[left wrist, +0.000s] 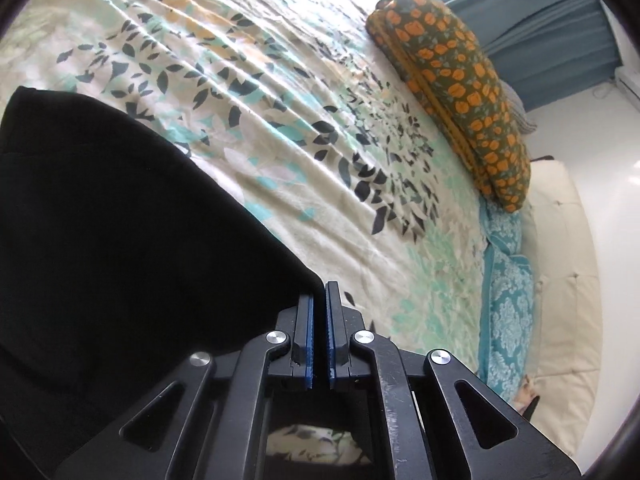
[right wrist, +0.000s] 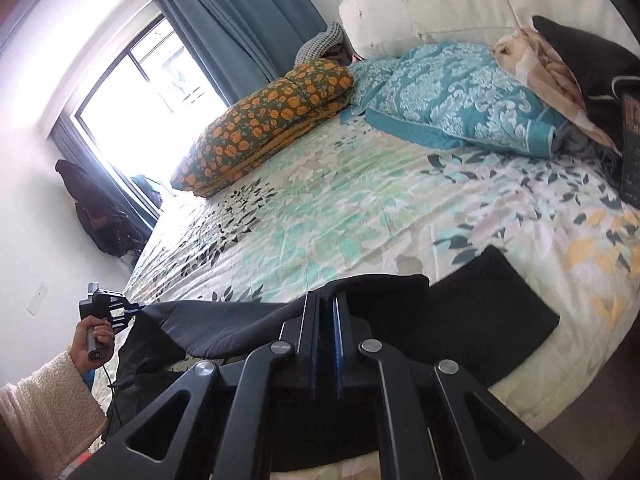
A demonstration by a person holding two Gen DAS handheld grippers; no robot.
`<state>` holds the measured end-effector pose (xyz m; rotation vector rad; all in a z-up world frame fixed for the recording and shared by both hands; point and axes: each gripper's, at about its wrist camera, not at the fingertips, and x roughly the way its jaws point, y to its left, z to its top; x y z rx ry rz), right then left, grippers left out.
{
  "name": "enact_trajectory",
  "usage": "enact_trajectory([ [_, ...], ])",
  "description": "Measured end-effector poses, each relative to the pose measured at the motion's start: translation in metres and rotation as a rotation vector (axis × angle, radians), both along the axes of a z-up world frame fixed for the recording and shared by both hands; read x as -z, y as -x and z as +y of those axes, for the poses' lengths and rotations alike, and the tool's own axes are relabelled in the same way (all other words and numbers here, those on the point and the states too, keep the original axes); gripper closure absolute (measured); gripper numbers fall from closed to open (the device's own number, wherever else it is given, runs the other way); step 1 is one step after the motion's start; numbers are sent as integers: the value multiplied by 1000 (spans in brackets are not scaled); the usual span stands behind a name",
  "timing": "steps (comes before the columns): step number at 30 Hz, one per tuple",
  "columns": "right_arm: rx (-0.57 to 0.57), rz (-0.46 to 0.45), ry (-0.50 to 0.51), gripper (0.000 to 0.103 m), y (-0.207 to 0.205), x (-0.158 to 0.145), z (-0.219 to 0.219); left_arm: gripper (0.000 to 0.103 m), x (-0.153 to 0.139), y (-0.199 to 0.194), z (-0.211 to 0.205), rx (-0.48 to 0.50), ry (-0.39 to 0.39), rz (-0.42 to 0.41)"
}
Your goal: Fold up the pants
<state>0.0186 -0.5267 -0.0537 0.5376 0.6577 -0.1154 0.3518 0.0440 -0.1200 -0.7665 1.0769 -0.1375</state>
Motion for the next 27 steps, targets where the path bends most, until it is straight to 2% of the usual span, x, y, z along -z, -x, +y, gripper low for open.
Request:
enact_trajectory([
  [2, -25, -6, -10, 97, -5, -13, -12, 100, -18, 50, 10, 18, -34, -63],
  [4, -43, 50, -51, 97, -3, -6, -25, 100, -12, 108, 19, 42, -99, -68],
  [6, -43, 183, -92, 97, 2, 21, -34, 100, 14, 161, 24, 57, -187, -12],
  [9, -14, 406, -160, 97, 13, 81, -46, 100, 56, 207, 32, 36, -200, 71],
  [11, 0, 477, -187, 98, 17, 104, -52, 100, 62, 219, 32, 25, -194, 71],
  [13, 6, 458, -182, 98, 17, 99, -56, 100, 55, 218, 26, 43, -203, 41],
  [15, -6, 434, -115, 98, 11, 85, -55, 100, 41, 215, 20, 52, -204, 2],
  [16, -24, 404, -62, 98, 4, 67, -53, 100, 31, 214, 18, 54, -197, -21],
  [18, -31, 380, -23, 98, 1, 55, -52, 100, 12, 220, 11, 64, -188, -69],
  [20, -37, 330, 73, 99, -2, 29, -48, 100, 0, 235, -1, 87, -222, -107],
  [22, -28, 302, 143, 99, -1, 17, -49, 100, 7, 256, -14, 111, -291, -95],
  [24, -4, 384, 141, 99, -2, 37, -59, 100, 32, 273, -22, 135, -331, -31],
  [27, 12, 545, 119, 99, 4, 86, -76, 100, 61, 280, -25, 156, -304, 75],
])
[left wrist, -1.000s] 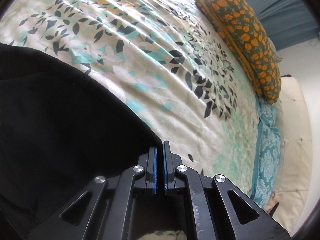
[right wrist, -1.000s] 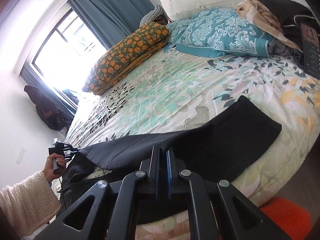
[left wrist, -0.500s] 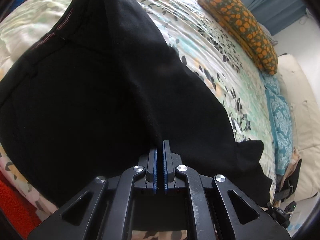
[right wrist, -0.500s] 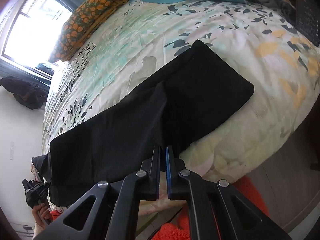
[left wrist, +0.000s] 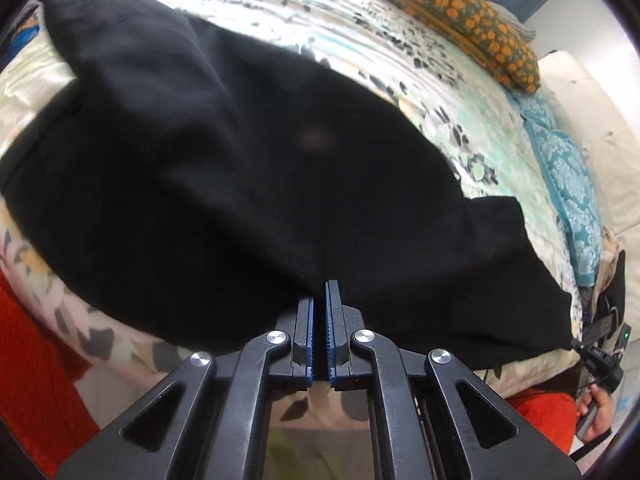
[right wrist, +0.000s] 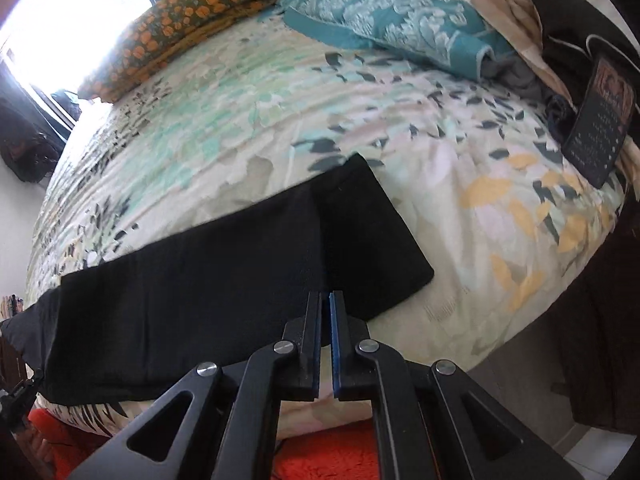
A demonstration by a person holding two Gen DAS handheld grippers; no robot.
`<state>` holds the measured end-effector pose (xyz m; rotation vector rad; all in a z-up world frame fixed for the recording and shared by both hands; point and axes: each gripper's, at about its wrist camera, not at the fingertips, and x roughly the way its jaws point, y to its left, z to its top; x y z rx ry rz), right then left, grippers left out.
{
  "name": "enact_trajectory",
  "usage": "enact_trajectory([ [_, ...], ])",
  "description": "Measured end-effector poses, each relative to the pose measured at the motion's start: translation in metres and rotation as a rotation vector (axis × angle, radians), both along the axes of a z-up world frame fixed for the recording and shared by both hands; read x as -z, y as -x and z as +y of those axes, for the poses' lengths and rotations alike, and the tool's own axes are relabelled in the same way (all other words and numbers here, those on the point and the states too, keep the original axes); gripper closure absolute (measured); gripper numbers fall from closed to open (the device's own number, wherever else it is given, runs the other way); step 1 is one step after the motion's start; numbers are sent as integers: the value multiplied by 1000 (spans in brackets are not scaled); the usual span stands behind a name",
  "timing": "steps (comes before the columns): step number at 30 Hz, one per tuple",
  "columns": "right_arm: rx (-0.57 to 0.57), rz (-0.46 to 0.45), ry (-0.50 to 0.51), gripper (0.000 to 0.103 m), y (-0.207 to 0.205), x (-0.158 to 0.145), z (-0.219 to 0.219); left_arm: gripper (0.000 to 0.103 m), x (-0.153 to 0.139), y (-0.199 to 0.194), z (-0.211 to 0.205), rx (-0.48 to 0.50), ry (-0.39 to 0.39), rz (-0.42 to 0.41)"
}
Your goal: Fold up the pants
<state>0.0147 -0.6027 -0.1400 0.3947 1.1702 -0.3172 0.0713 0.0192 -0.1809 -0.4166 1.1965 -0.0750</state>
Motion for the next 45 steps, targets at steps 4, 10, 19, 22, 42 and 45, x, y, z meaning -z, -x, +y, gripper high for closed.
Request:
enact_trajectory([
  [4, -1, -26, 34, 100, 0, -8, -12, 100, -11, -3, -14, 41, -8, -31],
  [10, -25, -54, 158, 100, -10, -28, -24, 100, 0, 7, -37, 108, -34, 2],
  [19, 42, 30, 174, 103, 3, 8, -56, 100, 8, 9, -38, 126, -47, 39],
  [22, 31, -41, 118, 93, 9, -4, -53, 100, 10, 7, -41, 120, -40, 46],
  [42, -84, 135, 211, 88, -15, 20, -24, 100, 11, 12, -40, 146, -29, 55],
  [45, -70, 149, 233, 88, -13, 21, -22, 100, 10, 12, -40, 151, -26, 52],
])
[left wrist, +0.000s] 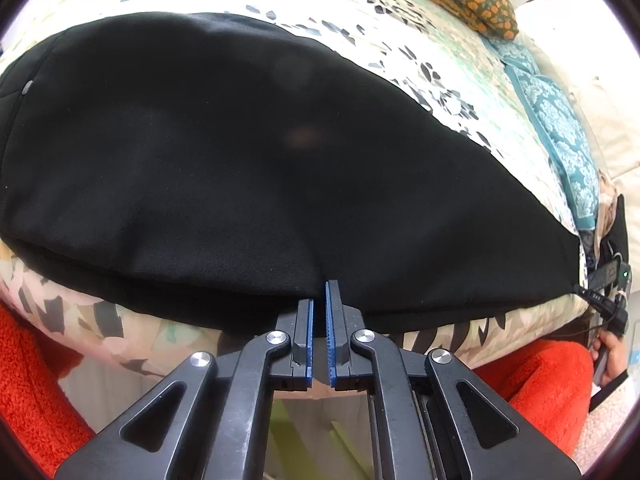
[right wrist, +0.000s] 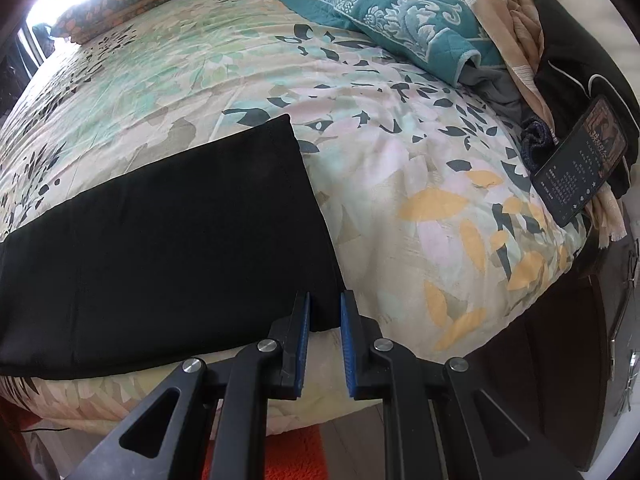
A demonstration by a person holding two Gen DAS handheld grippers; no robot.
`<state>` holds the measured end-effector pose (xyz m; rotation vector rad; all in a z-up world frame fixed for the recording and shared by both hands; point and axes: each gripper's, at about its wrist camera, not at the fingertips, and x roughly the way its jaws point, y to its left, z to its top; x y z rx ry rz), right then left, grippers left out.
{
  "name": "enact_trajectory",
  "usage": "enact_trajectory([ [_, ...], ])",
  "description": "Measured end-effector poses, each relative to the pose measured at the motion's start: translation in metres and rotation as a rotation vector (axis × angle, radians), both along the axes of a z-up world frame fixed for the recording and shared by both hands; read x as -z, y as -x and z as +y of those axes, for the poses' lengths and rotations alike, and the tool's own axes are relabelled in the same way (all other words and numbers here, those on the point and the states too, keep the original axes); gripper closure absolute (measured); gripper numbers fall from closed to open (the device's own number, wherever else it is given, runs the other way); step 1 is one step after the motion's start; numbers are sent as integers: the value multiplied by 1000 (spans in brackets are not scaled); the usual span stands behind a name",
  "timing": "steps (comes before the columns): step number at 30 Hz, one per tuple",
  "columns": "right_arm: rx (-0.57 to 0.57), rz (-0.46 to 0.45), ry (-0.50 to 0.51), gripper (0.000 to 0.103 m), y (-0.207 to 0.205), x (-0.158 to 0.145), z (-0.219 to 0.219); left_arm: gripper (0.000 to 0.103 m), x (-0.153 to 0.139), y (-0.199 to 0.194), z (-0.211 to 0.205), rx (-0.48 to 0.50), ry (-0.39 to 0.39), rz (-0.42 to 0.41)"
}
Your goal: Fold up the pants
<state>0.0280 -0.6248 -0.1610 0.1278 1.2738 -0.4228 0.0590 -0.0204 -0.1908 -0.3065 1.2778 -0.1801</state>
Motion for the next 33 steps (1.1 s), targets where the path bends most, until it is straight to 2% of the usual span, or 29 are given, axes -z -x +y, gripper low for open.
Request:
enact_trajectory([
  [6, 21, -1, 3, 88, 1, -1, 1, 100, 3, 0, 0, 9, -7, 11],
  [8, 33, -12, 2, 84, 3, -2, 0, 99, 3, -3, -3, 9, -2, 15],
  [9, 33, -12, 2, 69, 3, -2, 0, 97, 5, -5, -3, 16, 0, 31],
  [10, 40, -15, 10, 43, 5, -5, -1, 96, 8, -5, -2, 15, 4, 54],
  [11, 49, -16, 28, 34, 7, -8, -1, 94, 9, -4, 1, 8, 14, 79],
  [12, 49, -38, 57, 31, 11, -17, 2, 92, 9, 0, 5, 3, 23, 101],
  [13, 37, -66, 93, 31, 15, -27, 8, 87, 7, 6, 9, 4, 25, 123],
  [15, -9, -103, 159, 31, 20, -50, 29, 54, -1, 25, 23, -6, 24, 129],
  [17, -68, -161, 158, 30, 21, -70, 59, 51, -14, 37, 42, -47, 23, 83],
  [20, -187, -225, 53, 24, 9, -80, 123, 49, -39, 17, 80, -167, -5, -61],
  [21, -233, -234, 8, 23, 1, -78, 148, 43, -45, 4, 91, -195, -35, -105],
  [23, -326, -229, -90, 23, -24, -64, 204, 42, -50, -23, 108, -220, -118, -165],
  [24, -367, -231, -136, 23, -36, -55, 233, 42, -47, -34, 114, -223, -167, -161],
  [26, -455, -243, -206, 23, -57, -36, 290, 42, -31, -45, 122, -207, -214, -105],
  [27, -496, -239, -220, 23, -66, -25, 316, 45, -18, -47, 124, -187, -244, -46],
  [28, -525, -222, -231, 23, -73, -12, 339, 48, -6, -43, 125, -165, -273, 9],
  [29, -580, -155, -235, 23, -77, 17, 377, 47, -3, -34, 124, -142, -290, 8],
  [30, -580, -155, -235, 23, -77, 17, 377, 47, -7, -25, 123, -123, -311, -10],
  [31, -603, -103, -220, 23, -71, 31, 392, 47, -11, -18, 123, -110, -320, -1],
  [33, -645, -31, -192, 21, -49, 51, 411, 46, -12, -3, 133, -131, -269, 43],
])
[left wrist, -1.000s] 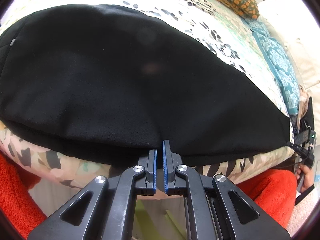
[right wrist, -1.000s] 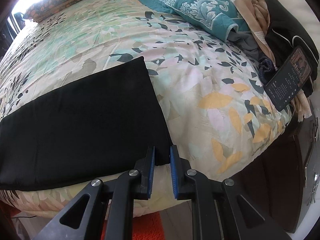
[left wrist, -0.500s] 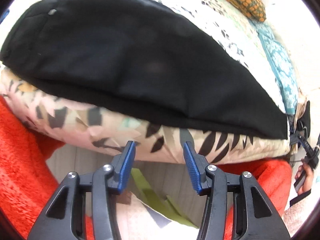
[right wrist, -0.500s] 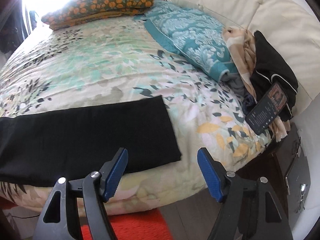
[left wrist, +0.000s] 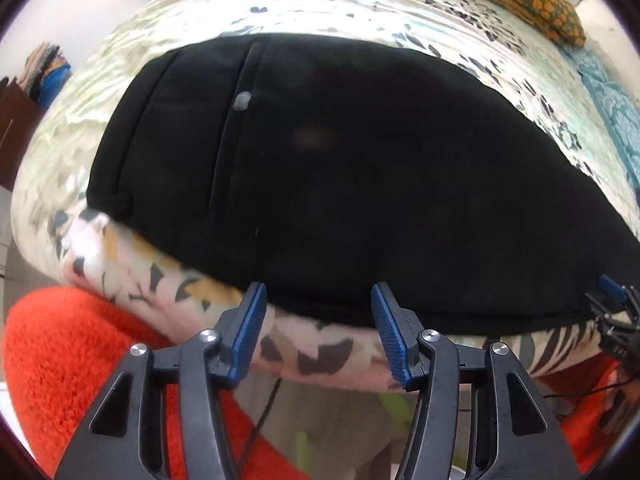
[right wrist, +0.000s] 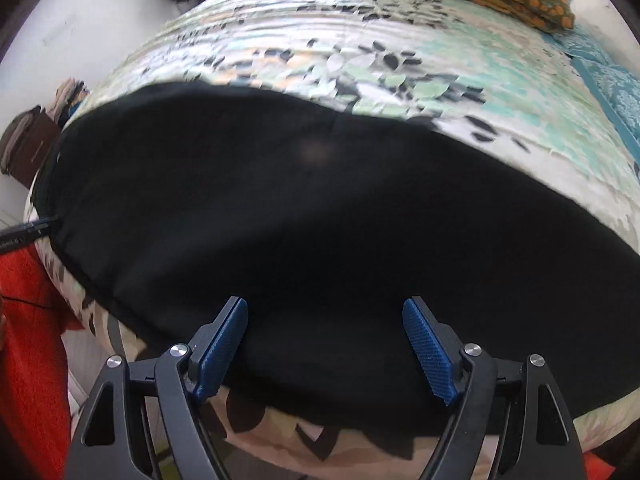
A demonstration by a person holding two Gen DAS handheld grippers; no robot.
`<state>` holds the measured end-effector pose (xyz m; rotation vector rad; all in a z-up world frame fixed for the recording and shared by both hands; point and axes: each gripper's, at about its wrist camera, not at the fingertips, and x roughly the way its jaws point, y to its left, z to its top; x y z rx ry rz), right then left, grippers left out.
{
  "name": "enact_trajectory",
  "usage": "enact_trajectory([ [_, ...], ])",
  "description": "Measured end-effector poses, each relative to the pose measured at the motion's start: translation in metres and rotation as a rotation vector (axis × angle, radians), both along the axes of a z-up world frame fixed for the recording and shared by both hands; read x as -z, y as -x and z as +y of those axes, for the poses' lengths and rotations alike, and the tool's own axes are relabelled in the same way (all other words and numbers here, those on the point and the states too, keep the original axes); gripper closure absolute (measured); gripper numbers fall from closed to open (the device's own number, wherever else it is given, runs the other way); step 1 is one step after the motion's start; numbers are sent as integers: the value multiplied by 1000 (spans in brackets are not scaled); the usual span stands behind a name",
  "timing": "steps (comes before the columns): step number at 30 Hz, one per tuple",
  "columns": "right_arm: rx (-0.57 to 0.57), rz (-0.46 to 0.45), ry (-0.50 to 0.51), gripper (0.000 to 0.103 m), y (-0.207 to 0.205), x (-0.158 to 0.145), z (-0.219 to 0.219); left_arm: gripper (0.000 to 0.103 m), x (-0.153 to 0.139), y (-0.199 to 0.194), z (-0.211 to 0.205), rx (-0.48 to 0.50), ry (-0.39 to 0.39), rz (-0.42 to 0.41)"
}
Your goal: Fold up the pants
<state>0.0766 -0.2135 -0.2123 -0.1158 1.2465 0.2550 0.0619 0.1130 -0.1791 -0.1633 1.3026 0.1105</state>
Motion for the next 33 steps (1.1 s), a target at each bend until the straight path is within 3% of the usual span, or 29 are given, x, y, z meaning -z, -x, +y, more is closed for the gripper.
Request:
enact_trajectory([
  [1, -20, -74, 26, 14, 27, 0, 1, 47, -1, 6, 10, -35, 49, 6],
  [4, -43, -43, 67, 7, 34, 8, 1, 46, -25, 13, 68, -217, 213, -101],
  [6, -53, -54, 88, 7, 34, 3, 1, 40, -44, 11, 121, -362, 211, -187],
  [7, -28, -80, 40, 7, 33, -5, -3, 37, -51, 10, 143, -414, 193, -218],
  [9, -23, -102, 3, 8, 34, -11, -3, 34, -51, 2, 177, -451, 184, -204],
  [12, -96, -173, -78, 9, 39, -32, 13, 34, -32, -13, 189, -386, 234, -106],
  [16, -360, -195, -138, 25, 50, -44, 78, 35, -14, -17, 178, -296, 122, -53],
  [19, -495, -137, -132, 45, 49, -34, 128, 37, -10, -22, 178, -300, 121, -74],
  [21, -557, -150, -85, 51, 47, -25, 161, 67, -11, -23, 176, -289, 136, -93],
  [23, -554, -154, -72, 57, 46, -22, 169, 74, -7, -24, 169, -281, 120, -106],
  [24, -547, -142, -54, 67, 39, -17, 174, 91, -8, -24, 166, -271, 94, -115],
  [25, -548, -116, -29, 82, 33, -10, 179, 93, -11, -24, 165, -268, 74, -125],
  [28, -605, -91, 17, 97, 32, -8, 191, 94, -18, -16, 171, -278, 96, -159],
  [31, -624, -107, 33, 99, 45, -22, 195, 95, -11, -9, 182, -312, 127, -131],
  [33, -617, -61, 33, 101, 48, -12, 190, 94, -7, -9, 184, -329, 122, -112],
])
